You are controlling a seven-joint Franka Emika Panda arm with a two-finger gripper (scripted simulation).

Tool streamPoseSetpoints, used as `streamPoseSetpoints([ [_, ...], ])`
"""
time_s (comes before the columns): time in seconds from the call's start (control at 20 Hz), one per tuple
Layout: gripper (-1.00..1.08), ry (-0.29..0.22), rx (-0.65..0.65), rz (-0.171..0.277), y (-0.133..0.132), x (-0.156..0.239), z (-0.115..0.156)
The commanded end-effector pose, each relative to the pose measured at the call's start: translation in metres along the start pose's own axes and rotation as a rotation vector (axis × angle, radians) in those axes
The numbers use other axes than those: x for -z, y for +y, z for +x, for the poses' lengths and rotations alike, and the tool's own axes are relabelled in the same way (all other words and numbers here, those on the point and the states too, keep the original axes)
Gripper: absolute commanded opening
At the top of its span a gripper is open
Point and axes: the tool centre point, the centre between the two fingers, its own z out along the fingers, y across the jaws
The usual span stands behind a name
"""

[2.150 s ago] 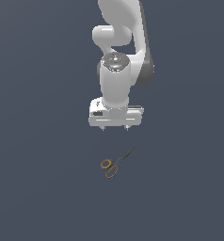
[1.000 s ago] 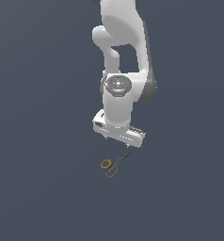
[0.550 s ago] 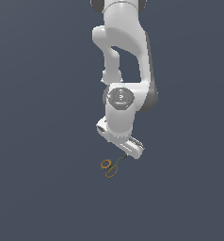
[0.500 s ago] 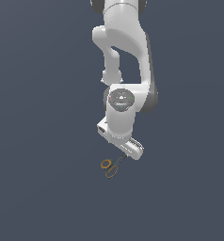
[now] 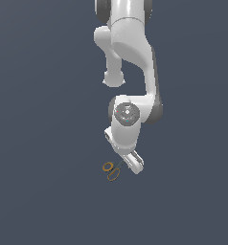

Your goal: Pick up the object and move it to a goal position.

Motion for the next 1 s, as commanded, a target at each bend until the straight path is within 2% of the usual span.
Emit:
streamPoseSetpoints([
  [0.0, 1.0, 0.002, -0.054, -0.002, -0.004, -0.006, 0.001],
  [0.45, 1.0, 0.007, -0.164, -0.005, -0.011, -0.019, 0.001],
  [0.95, 1.0, 0.007, -0.176, -0.006, -0.012, -0.027, 0.001],
])
